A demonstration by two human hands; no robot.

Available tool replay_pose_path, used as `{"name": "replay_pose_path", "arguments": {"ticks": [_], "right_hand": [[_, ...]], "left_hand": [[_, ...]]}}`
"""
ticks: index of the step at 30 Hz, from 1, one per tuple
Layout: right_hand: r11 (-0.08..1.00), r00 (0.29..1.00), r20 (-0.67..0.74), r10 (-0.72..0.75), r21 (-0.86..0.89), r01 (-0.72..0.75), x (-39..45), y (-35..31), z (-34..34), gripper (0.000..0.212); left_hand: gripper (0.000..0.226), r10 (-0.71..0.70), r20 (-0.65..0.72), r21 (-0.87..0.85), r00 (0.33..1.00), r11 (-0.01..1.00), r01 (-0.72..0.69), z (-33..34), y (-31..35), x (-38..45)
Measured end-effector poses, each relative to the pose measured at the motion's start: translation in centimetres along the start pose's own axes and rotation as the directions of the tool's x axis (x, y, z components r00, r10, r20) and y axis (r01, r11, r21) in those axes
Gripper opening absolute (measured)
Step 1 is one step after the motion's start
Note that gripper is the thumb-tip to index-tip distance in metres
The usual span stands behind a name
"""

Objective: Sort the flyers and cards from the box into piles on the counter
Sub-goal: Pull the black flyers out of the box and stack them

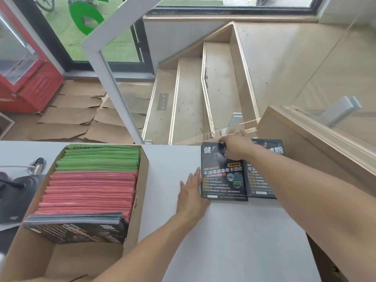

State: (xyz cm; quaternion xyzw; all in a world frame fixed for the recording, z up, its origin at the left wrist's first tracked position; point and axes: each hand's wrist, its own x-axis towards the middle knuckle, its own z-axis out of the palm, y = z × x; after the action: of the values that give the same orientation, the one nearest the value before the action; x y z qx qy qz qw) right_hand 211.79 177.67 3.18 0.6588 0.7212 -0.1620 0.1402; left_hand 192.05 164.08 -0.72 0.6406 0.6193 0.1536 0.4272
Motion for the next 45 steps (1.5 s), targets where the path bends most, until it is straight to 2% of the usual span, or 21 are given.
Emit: {"name": "replay_pose_path", "arguments": {"ticks": [7,12,17,20,22,24,27,31,34,36,38,42,44,45], "right_hand": [[1.0,0.998,-0.064,-0.012,-0.024,0.01,-0.2,-0.4,0.7,0.045],[0.995,0.996,-0.092,0.005,0.099,0.004,-0.1,0.0,1.8,0.043],[0.999,0.995,-0.096,0.012,-0.039,-0.016,-0.4,-0.7,2.2,0.053],[0.992,0.957,-0.288,0.04,-0.101,-0.072,-2.2,-2.5,2.5,0.043],[0.995,0.934,-0.354,0.059,-0.05,-0.081,-3.8,-4.0,3.3,0.034],[0.996,0.961,-0.265,0.077,-0.014,-0.083,-5.2,-5.5,4.8,0.033],[0.997,0.978,-0.191,0.079,0.014,-0.078,-7.2,-6.6,6.6,0.044],[0.991,0.983,-0.18,0.039,0.135,-0.015,-9.1,-7.2,5.4,0.048],[0.974,0.979,-0.199,-0.038,0.211,0.081,-10.9,-9.1,4.0,0.046],[0.959,0.967,-0.235,-0.094,0.238,0.151,-12.5,-10.9,3.8,0.042],[0.929,0.93,-0.329,-0.165,0.264,0.258,-14.2,-13.2,4.2,0.037],[0.813,0.784,-0.535,-0.313,0.276,0.513,-16.9,-18.5,5.2,0.031],[0.768,0.725,-0.582,-0.369,0.249,0.591,-17.9,-21.4,5.2,0.032],[0.756,0.707,-0.586,-0.396,0.228,0.613,-18.3,-22.7,5.1,0.034]], "left_hand": [[0.091,-0.016,-0.054,-0.067,0.998,0.998,0.012,0.4,0.0,0.0],[0.091,-0.033,-0.082,-0.099,0.996,0.995,0.025,0.5,0.2,-0.1],[0.091,-0.02,-0.062,-0.064,0.998,0.998,0.016,0.5,0.4,-0.1],[0.098,-0.033,-0.042,-0.055,0.999,0.998,0.031,0.4,0.3,-0.4],[0.102,-0.072,-0.034,-0.07,0.997,0.995,0.069,0.1,0.1,-0.9],[0.107,-0.105,-0.031,-0.118,0.994,0.988,0.1,0.0,-0.3,-1.5],[0.103,-0.111,-0.071,-0.203,0.991,0.975,0.095,-0.4,0.1,-2.8],[0.082,0.012,-0.221,-0.26,0.975,0.963,-0.07,-1.8,1.7,-5.4],[0.062,0.14,-0.357,-0.283,0.924,0.926,-0.25,-4.2,2.7,-8.6],[0.052,0.224,-0.474,-0.25,0.852,0.893,-0.374,-6.1,2.6,-10.9],[0.044,0.272,-0.577,-0.17,0.77,0.882,-0.439,-8.1,1.8,-13.2],[0.037,0.249,-0.714,-0.05,0.655,0.914,-0.402,-12.0,-2.0,-16.5],[0.038,0.207,-0.745,0.001,0.634,0.951,-0.31,-13.8,-4.8,-17.6],[0.041,0.179,-0.743,0.026,0.645,0.97,-0.24,-14.7,-6.2,-18.1]]}}
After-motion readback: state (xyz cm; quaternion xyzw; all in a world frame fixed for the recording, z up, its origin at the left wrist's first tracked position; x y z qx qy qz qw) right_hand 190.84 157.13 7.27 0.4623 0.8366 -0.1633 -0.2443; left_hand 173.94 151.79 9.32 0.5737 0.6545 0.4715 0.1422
